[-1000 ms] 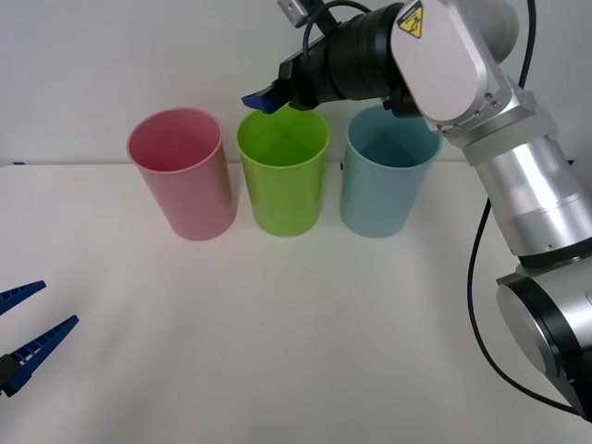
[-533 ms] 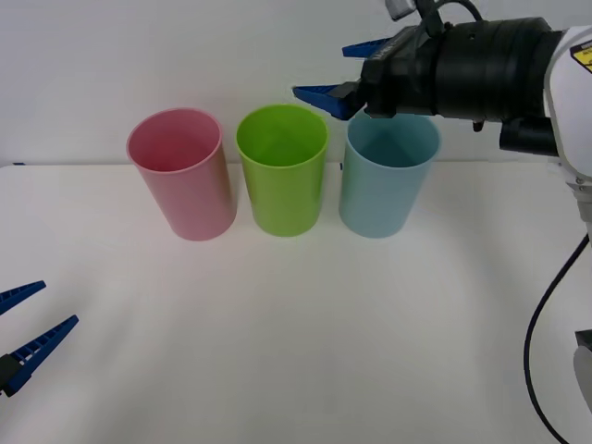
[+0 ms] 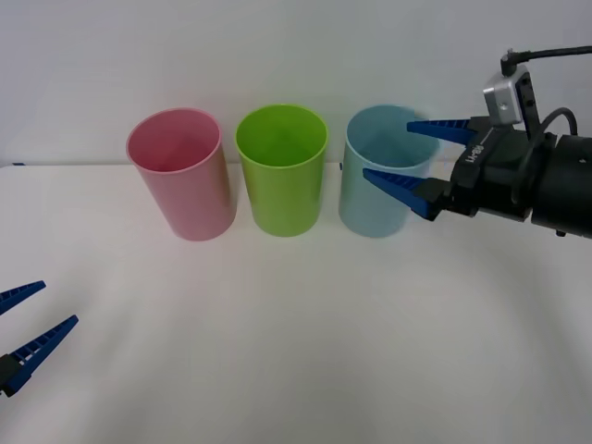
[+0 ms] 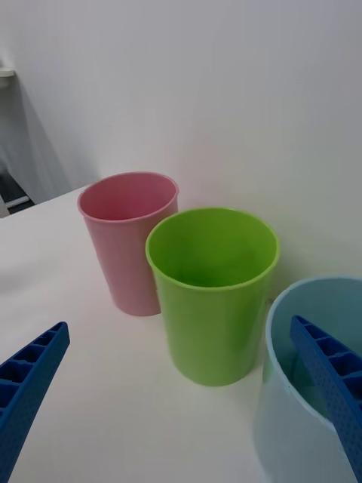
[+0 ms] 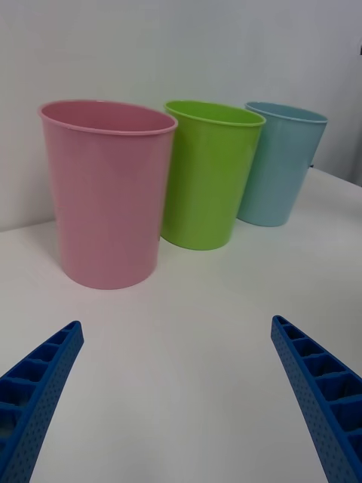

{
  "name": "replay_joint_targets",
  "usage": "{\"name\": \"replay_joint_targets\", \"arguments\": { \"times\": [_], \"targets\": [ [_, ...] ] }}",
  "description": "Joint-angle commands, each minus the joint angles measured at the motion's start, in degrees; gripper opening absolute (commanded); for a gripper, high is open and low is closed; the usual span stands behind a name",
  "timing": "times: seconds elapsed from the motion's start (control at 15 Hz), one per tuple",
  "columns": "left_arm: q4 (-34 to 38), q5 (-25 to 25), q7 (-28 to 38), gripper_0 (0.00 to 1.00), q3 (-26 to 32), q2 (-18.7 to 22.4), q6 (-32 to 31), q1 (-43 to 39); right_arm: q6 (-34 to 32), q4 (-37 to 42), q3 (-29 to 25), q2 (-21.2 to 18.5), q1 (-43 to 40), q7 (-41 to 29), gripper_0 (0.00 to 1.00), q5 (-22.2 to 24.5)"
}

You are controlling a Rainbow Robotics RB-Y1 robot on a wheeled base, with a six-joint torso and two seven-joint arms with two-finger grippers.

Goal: Put cans in the blue bin and PET bottles in the pink bin and trash in the green bin.

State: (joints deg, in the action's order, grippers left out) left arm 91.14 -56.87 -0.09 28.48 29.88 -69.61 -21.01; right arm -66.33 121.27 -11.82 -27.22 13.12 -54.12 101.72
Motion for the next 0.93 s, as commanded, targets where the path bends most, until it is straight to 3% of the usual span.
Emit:
{"name": "replay_joint_targets", "arguments": {
  "times": [0.07,0.53,0.93],
  "targets": [
    [0.0,0.0,0.0,0.85,0.0,0.0,0.0,0.0,0.1,-0.1,-1.9,0.0,-6.6,8.0,1.0,-5.2],
    [0.0,0.0,0.0,0.85,0.0,0.0,0.0,0.0,-4.0,-4.7,-4.4,-0.1,-18.3,24.6,1.0,-14.9],
    [0.0,0.0,0.0,0.85,0.0,0.0,0.0,0.0,-11.8,-5.9,-7.2,-0.1,-22.1,27.6,1.0,-16.6]
  ]
}}
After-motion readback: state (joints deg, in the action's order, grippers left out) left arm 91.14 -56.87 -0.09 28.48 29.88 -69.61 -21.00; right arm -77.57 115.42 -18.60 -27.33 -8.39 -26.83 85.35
